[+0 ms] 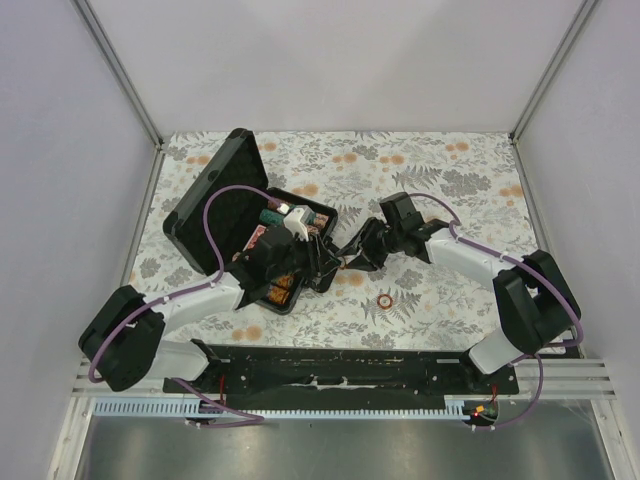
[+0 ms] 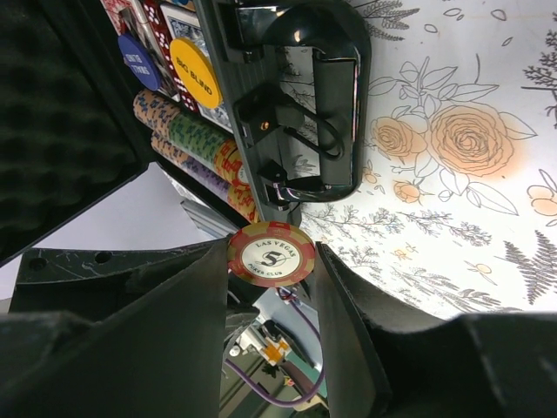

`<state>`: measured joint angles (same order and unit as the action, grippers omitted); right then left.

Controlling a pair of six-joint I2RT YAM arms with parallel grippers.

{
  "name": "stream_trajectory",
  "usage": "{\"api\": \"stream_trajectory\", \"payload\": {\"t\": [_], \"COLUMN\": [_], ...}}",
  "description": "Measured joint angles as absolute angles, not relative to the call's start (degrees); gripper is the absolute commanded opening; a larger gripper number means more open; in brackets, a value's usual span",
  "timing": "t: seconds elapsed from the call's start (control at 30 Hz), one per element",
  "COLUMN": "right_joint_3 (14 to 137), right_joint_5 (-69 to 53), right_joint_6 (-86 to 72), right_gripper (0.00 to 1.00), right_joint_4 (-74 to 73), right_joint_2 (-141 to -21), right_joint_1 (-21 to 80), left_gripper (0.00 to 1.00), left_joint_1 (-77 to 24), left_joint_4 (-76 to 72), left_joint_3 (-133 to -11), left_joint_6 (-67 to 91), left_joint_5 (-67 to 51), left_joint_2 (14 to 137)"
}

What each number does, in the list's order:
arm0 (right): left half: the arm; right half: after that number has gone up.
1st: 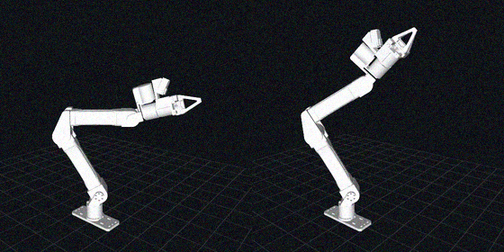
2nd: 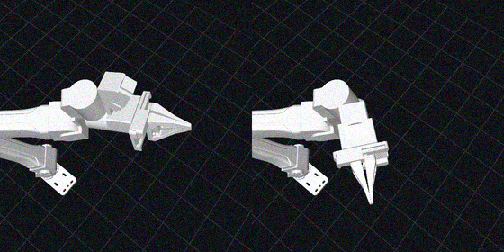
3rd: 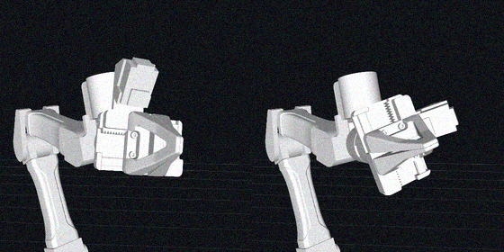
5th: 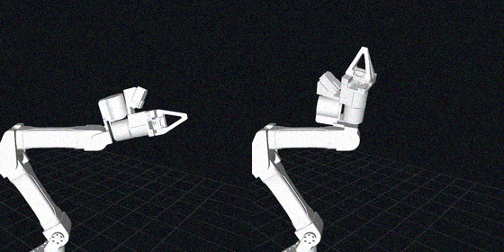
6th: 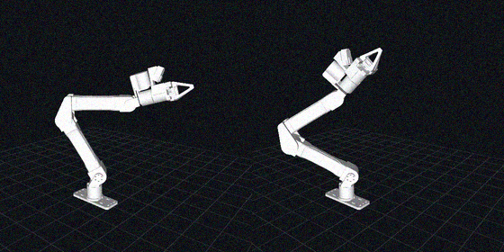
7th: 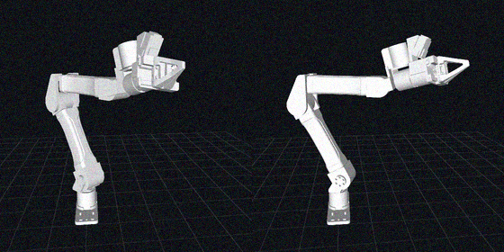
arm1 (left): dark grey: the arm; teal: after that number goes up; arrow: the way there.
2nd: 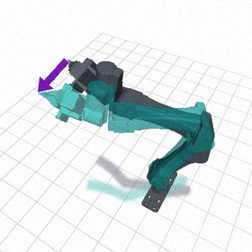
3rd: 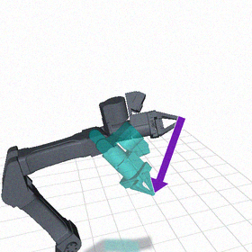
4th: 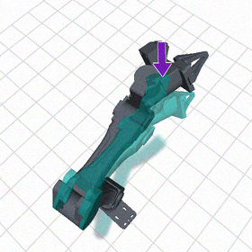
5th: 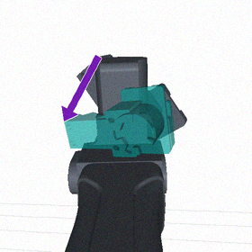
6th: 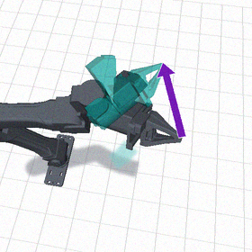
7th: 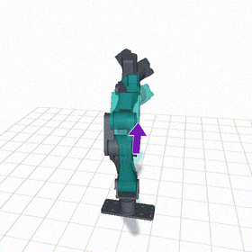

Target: Pack up texas hold em set

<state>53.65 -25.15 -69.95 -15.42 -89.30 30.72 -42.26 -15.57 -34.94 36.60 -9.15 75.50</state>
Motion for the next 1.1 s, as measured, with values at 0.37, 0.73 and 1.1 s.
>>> {"api": "stream_trajectory", "payload": {"t": [0.37,0.73,1.1], "right_joint_3": [52.9,52.2,52.1], "right_joint_5": [-27.0,-27.1,-23.1], "right_joint_6": [-71.4,-71.5,-64.9], "right_gripper": [0.42,0.61,0.77], "right_joint_4": [-12.7,-11.3,-17.8], "right_joint_2": [-89.3,-89.8,-86.5], "right_joint_1": [30.6,30.5,29.7], "left_gripper": [0.24,0.02,0.02], "left_joint_1": [-42.3,-42.5,-42.5], "left_joint_4": [-15.6,-14.6,2.1], "left_joint_3": [-36.7,-37.5,-41.4], "left_joint_6": [37.5,38.1,31.1], "left_joint_5": [-7.8,-7.6,1.9], "left_joint_2": [78.2,79.1,74.0]}}
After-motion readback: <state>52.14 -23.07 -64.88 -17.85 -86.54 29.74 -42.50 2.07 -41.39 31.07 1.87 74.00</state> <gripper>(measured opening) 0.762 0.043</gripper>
